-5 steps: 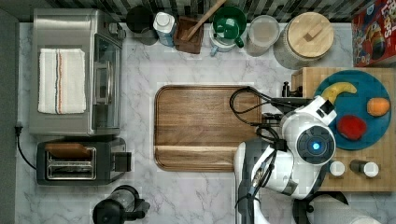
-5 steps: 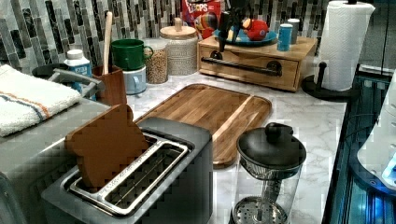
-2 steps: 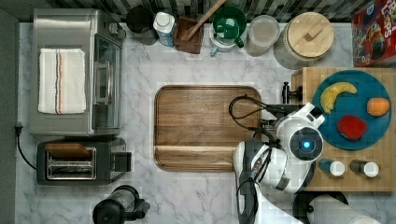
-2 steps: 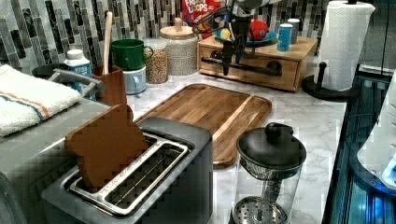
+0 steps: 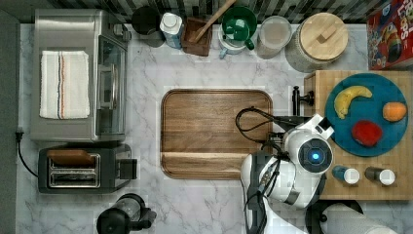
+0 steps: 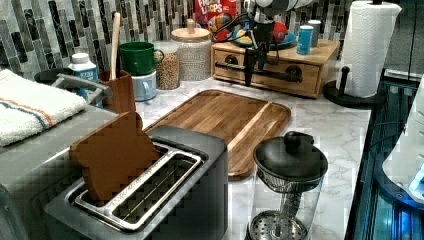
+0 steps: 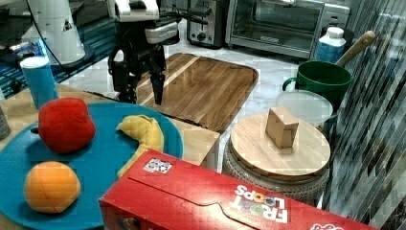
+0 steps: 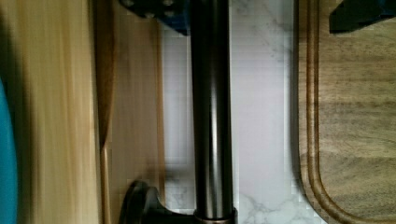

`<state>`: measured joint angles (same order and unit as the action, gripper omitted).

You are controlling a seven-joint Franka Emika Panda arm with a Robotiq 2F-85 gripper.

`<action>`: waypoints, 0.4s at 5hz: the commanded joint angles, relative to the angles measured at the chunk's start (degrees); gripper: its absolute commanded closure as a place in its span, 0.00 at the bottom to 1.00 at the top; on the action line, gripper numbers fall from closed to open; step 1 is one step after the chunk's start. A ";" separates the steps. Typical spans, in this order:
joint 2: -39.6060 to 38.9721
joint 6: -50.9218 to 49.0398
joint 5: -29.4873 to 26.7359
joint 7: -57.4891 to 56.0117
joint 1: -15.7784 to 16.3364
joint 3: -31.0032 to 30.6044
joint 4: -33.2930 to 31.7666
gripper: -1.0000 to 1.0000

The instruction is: Open the drawer.

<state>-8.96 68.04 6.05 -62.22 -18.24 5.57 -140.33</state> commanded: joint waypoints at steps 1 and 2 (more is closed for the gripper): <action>-1.29 -4.36 -10.61 -4.42 2.72 -6.09 4.34 0.00; -1.66 -4.21 -10.42 -3.09 5.21 -7.20 3.93 0.00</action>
<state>-9.32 68.04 -3.38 -63.06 -18.39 4.42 -139.99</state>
